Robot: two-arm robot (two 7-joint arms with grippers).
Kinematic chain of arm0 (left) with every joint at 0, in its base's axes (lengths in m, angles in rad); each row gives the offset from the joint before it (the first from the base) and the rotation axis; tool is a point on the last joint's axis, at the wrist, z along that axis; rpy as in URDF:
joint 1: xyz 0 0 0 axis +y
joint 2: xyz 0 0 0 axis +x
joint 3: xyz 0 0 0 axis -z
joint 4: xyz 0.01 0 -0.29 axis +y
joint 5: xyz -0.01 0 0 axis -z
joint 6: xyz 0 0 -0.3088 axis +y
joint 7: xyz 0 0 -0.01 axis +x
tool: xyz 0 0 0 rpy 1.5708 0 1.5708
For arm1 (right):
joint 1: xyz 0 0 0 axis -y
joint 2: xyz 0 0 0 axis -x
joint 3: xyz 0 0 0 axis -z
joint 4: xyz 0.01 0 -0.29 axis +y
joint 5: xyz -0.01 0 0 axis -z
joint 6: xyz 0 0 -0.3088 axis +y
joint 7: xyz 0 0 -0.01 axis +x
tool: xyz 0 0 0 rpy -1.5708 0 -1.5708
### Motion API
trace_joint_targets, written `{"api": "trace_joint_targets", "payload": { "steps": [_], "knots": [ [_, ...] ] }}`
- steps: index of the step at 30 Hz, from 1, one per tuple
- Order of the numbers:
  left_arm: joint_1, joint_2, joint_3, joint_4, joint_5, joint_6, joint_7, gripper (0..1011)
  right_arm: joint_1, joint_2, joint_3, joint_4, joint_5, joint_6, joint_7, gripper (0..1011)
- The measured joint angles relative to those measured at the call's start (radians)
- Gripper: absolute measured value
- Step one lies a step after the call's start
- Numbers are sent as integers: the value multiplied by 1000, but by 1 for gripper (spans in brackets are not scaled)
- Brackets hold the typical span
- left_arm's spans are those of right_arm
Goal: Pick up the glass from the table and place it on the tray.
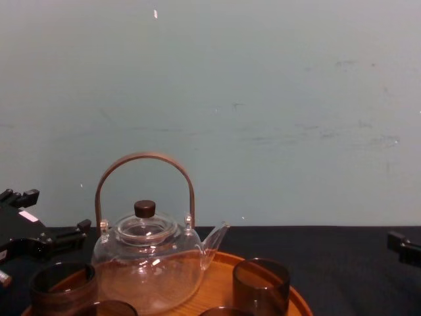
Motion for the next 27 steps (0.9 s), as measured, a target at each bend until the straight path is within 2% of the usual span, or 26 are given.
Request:
{"api": "trace_joint_targets", "payload": {
  "steps": [27],
  "knots": [
    [0, 0, 0, 0, 0, 0, 0, 1001, 1, 1, 0, 0, 2, 1, 0, 1002]
  ]
}}
